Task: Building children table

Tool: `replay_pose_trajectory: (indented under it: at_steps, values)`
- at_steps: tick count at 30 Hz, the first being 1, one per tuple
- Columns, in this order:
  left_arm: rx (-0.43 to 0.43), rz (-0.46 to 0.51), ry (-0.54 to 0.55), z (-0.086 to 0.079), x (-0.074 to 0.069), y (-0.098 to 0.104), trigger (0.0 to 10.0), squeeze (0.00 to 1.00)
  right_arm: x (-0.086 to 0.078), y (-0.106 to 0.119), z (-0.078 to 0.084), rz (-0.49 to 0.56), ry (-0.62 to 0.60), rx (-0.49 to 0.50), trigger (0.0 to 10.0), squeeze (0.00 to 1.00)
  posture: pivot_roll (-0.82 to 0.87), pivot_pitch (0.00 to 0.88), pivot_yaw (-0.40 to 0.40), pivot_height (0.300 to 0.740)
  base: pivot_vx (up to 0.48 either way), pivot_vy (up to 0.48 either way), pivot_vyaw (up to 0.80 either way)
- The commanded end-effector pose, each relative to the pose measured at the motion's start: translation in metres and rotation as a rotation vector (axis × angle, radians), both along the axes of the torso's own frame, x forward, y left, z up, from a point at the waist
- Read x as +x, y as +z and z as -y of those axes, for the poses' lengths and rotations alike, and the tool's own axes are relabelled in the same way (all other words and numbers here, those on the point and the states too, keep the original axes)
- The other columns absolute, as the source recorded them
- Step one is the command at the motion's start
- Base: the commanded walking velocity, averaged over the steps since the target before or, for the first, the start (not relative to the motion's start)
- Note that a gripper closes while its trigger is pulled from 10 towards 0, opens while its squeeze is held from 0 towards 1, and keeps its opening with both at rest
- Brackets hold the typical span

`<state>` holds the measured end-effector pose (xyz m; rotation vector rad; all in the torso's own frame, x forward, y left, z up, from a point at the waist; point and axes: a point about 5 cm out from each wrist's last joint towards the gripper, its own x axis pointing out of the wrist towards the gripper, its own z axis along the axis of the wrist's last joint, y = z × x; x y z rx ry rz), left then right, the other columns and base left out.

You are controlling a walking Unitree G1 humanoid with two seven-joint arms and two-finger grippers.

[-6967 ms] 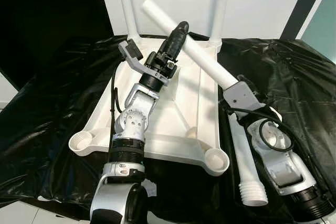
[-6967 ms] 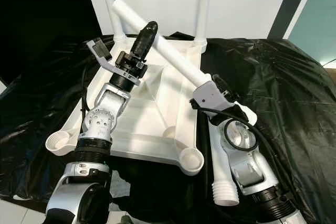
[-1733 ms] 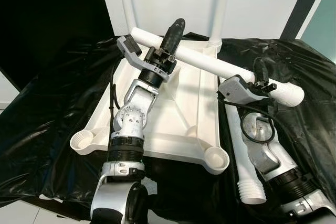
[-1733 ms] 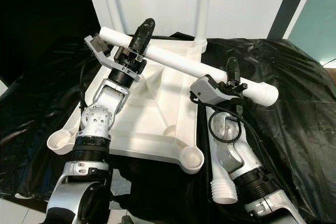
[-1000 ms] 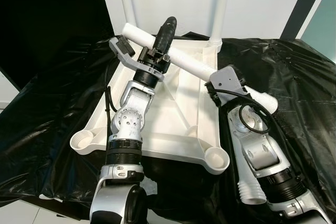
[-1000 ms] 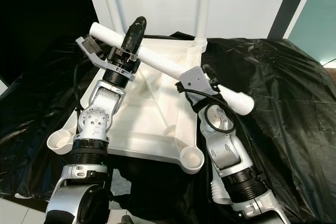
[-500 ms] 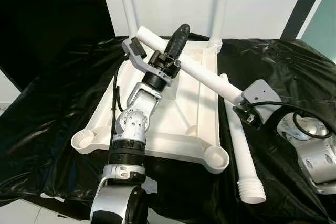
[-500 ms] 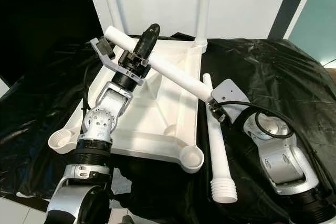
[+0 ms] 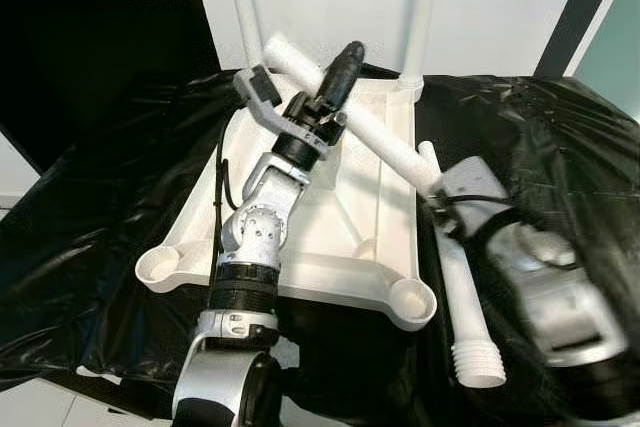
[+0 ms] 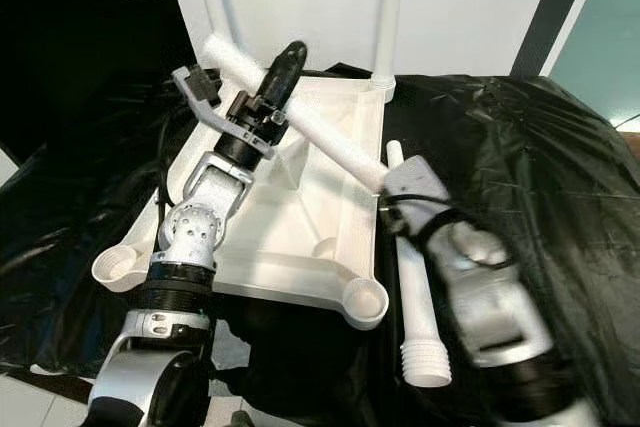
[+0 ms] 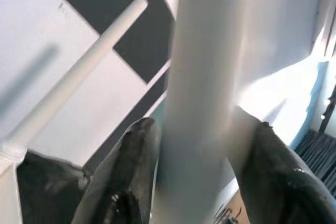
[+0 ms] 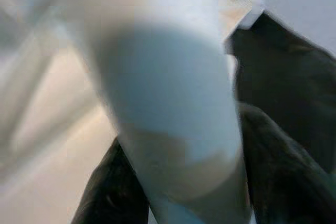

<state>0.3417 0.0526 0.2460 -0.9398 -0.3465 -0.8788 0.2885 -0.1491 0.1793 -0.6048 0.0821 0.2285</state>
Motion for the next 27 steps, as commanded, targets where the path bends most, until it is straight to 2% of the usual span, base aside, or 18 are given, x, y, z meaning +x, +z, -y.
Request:
replay_pose_trajectory:
  at_steps: [1, 5, 6, 7, 8, 10, 12, 14, 17, 18, 22, 27]
  values:
    - [-0.018, -0.004, -0.026, 0.005, -0.002, -0.004, 10.0, 1.0, 0.003, 0.012, 0.004, 0.081, -0.039, 0.003, 0.0, 0.0, -0.08, 0.0, 0.036, 0.74, 0.0, 0.0, 0.0]
    - [-0.002, -0.012, -0.001, 0.005, -0.001, -0.005, 10.0, 1.0, 0.004, 0.014, -0.004, 0.187, -0.111, 0.043, 0.0, 0.0, -0.08, 0.0, 0.035, 0.74, 0.0, 0.0, 0.0]
    - [0.007, -0.015, 0.001, 0.006, -0.001, -0.006, 10.0, 0.51, 0.005, 0.016, -0.006, 0.244, -0.157, 0.037, 0.0, 0.0, -0.08, 0.0, 0.036, 0.74, 0.0, 0.0, 0.0]
    - [0.007, -0.015, 0.001, 0.006, -0.001, -0.006, 10.0, 0.51, 0.005, 0.016, -0.006, 0.244, -0.157, 0.037, 0.0, 0.0, -0.08, 0.0, 0.036, 0.74, 0.0, 0.0, 0.0]
    - [0.01, -0.013, -0.005, 0.006, -0.002, -0.007, 10.0, 0.0, 0.006, 0.018, -0.007, 0.261, -0.166, 0.029, 0.0, 0.0, -0.08, 0.0, 0.036, 0.74, 0.0, 0.0, 0.0]
    - [0.01, 0.002, -0.021, 0.008, -0.005, -0.005, 10.0, 0.0, 0.008, 0.025, -0.011, 0.325, -0.181, -0.012, 0.0, 0.0, -0.07, 0.0, 0.035, 0.74, 0.0, 0.0, 0.0]
    - [0.01, 0.007, -0.025, 0.009, -0.006, -0.005, 10.0, 0.0, 0.008, 0.027, -0.011, 0.344, -0.185, -0.024, 0.0, 0.0, -0.07, 0.0, 0.035, 0.74, 0.0, 0.0, 0.0]
    - [0.01, 0.01, -0.029, 0.01, -0.007, -0.004, 10.0, 0.0, 0.009, 0.031, -0.01, 0.417, -0.223, -0.067, 0.0, 0.0, -0.07, 0.0, 0.032, 0.74, 0.0, 0.0, 0.0]
    - [0.01, 0.011, -0.031, 0.011, -0.007, -0.004, 10.0, 0.0, 0.009, 0.033, -0.009, 0.46, -0.237, -0.1, 0.0, 0.0, -0.07, 0.0, 0.032, 0.74, 0.0, 0.0, 0.0]
    - [0.009, 0.012, -0.033, 0.012, -0.007, -0.004, 10.0, 0.0, 0.009, 0.031, -0.01, 0.498, -0.246, -0.142, 0.0, 0.0, -0.08, 0.0, 0.031, 0.74, 0.0, 0.0, 0.0]
    - [0.001, 0.019, -0.037, 0.014, -0.007, -0.001, 10.0, 0.0, 0.014, 0.0, -0.018, 0.448, -0.215, -0.214, 0.0, 0.0, -0.07, 0.0, 0.027, 0.74, 0.0, 0.0, 0.0]
    - [0.007, 0.028, -0.026, 0.012, -0.007, 0.0, 10.0, 0.0, 0.016, -0.003, -0.025, 0.436, -0.185, -0.218, 0.0, 0.0, -0.07, 0.0, 0.025, 0.74, 0.0, 0.0, 0.0]
